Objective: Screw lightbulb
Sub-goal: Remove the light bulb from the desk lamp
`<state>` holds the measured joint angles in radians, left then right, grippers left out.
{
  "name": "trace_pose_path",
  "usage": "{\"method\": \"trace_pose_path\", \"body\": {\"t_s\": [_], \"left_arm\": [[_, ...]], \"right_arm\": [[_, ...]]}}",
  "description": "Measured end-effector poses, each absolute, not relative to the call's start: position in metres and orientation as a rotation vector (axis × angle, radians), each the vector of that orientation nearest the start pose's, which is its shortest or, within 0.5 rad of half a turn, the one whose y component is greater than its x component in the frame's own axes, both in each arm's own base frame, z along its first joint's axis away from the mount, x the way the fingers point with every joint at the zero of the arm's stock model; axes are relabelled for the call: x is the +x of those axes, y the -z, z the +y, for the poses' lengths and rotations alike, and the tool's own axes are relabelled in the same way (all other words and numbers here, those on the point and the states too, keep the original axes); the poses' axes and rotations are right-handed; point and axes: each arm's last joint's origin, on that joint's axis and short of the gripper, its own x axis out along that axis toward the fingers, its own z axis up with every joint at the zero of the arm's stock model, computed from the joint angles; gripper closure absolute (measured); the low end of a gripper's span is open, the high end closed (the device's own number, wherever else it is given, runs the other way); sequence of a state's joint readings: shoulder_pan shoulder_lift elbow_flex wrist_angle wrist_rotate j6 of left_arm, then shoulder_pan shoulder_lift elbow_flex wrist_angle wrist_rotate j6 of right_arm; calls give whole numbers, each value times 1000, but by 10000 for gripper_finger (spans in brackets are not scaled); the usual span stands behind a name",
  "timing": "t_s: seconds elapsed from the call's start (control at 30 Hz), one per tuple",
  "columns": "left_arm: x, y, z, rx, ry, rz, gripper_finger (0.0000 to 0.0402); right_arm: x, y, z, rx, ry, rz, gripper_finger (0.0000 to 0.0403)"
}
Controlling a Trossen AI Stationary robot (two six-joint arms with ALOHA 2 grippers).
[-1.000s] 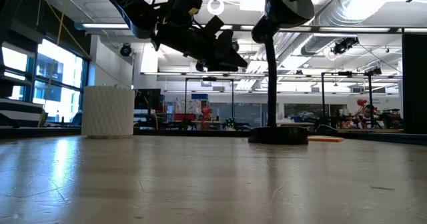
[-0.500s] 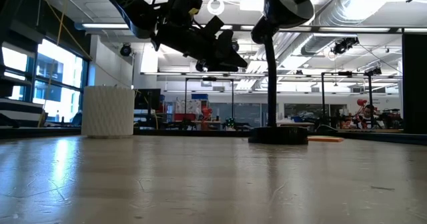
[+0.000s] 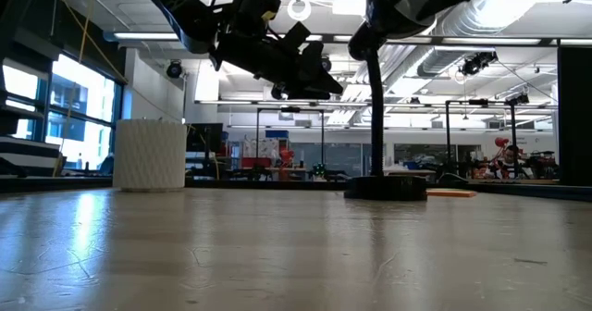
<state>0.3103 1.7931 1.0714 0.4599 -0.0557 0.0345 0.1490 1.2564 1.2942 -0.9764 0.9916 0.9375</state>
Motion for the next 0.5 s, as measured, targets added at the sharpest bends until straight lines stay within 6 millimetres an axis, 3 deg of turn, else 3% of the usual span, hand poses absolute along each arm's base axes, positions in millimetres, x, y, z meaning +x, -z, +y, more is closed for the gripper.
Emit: {"method": "trace_pose_path", "body": {"t_s": [0.33,0.5], "left_arm": [[376,-219,122,3,-359,268,173],[376,-219,122,3,-359,268,173]], "right_arm": [[238,-359,-14,284,1016,444,91],[241,-361,-26,150,943,533,91]]}}
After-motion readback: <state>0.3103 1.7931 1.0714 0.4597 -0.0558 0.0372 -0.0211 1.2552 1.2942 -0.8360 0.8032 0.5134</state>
